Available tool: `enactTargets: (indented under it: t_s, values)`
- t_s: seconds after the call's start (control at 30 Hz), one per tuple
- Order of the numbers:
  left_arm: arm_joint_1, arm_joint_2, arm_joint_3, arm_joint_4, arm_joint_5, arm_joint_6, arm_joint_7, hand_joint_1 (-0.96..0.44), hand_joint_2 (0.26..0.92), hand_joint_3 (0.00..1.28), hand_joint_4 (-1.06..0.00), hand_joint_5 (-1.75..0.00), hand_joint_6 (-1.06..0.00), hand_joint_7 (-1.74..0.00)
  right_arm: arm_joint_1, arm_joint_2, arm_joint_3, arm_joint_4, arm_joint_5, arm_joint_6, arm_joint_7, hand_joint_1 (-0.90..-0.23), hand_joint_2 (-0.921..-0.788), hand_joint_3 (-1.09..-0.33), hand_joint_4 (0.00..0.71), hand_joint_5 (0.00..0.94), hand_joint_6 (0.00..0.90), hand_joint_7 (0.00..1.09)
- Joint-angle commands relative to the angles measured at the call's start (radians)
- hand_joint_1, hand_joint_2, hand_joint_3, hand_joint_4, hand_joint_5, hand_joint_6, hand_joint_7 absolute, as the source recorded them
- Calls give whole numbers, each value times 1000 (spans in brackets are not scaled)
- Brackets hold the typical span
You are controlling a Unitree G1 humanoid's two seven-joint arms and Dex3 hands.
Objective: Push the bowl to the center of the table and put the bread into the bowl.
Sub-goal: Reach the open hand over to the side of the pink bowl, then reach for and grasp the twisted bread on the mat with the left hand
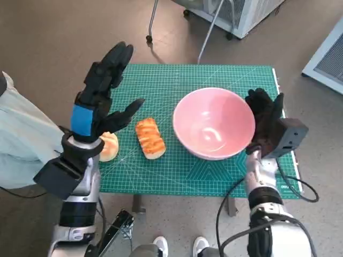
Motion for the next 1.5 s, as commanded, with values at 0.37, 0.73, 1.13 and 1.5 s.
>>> enactTargets:
  t_s: [0.37,0.73,1.13,1.5]
  values:
    - [54,32,28,-42,-5,5,7,-308,921,289,-334,0,-362,-116,-89,71,-90,21,61,46,-76,-532,-921,-799,337,37,242,647]
    - [82,54,42,-40,19,-6,23,-302,921,293,-335,-1,-373,-97,-106,50,-55,13,5,15,-66,-544,-921,-786,359,38,244,655]
    - [69,217,30,21,127,-4,-49,-320,921,310,-354,-7,-372,-70,-118,-24,123,-41,-166,-165,-18,-556,-921,-797,366,33,189,637]
    - [11,401,-64,58,262,-5,-182,-309,917,115,-358,-5,-430,-90,-108,-80,172,-170,-97,-361,286,-625,-921,-798,389,27,114,742]
